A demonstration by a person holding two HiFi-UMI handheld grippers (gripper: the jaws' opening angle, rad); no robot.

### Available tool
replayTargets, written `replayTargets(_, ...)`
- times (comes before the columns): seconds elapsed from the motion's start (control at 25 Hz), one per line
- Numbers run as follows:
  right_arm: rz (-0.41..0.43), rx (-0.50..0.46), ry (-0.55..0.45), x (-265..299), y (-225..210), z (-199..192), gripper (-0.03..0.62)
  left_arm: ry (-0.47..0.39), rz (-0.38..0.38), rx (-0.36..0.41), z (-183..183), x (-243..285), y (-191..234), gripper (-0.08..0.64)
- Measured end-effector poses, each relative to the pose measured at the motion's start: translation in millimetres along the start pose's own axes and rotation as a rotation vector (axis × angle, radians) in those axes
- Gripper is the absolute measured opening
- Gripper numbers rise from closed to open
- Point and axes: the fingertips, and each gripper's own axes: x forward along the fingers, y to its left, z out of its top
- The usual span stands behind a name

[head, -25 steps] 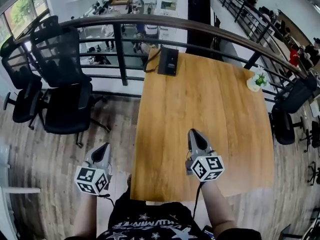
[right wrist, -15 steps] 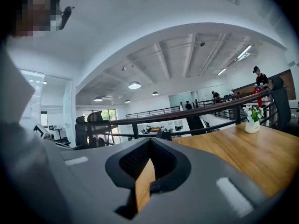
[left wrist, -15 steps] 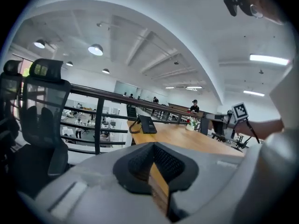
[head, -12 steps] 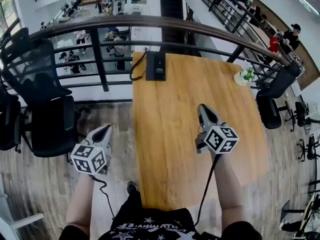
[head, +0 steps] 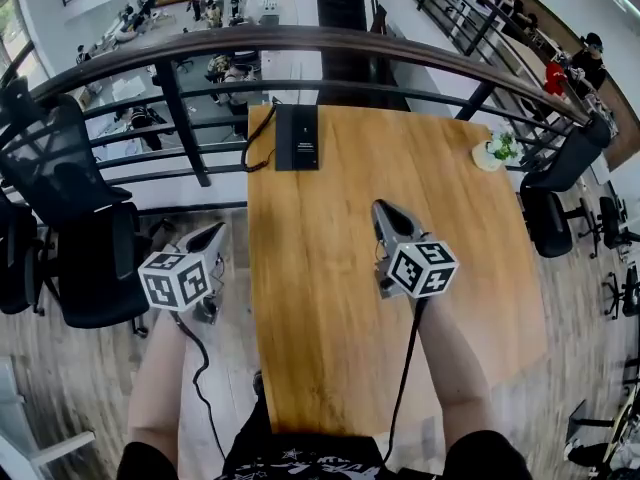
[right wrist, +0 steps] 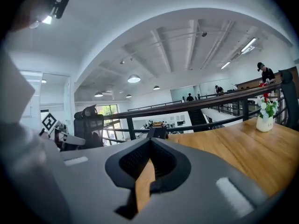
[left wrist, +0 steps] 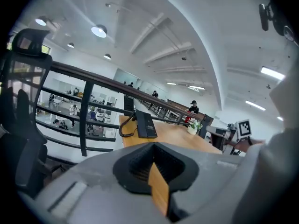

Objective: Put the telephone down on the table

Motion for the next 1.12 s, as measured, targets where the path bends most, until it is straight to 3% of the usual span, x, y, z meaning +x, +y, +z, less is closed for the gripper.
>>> replayTargets(0.2,0.043,-0.038,-0.019,48,-44,-5,-0.002,0.035,0.018,0.018,16,76,4,0.003)
replayTargets(0.32,0.057,-0.003,-0.023,78,-73,-14,-0.002,0.041,0.004,0.010,28,128,7,0.095)
replayTargets(0.68,0.080,0.103,-0.002,134,-133,-15,-0.002,0.085,-0.069,0.022,46,229,14,0.227)
replayTargets(0.92,0.076,0.144,0.029,166,-161,-17,-0.002,0.100,-0.082,0.019,55,284,32,0.318)
replayTargets(1.12,0.123,0.187,0.026,180,-157,-27,-0.001,0.091,-0.115,0.008,67,318,48,0.355)
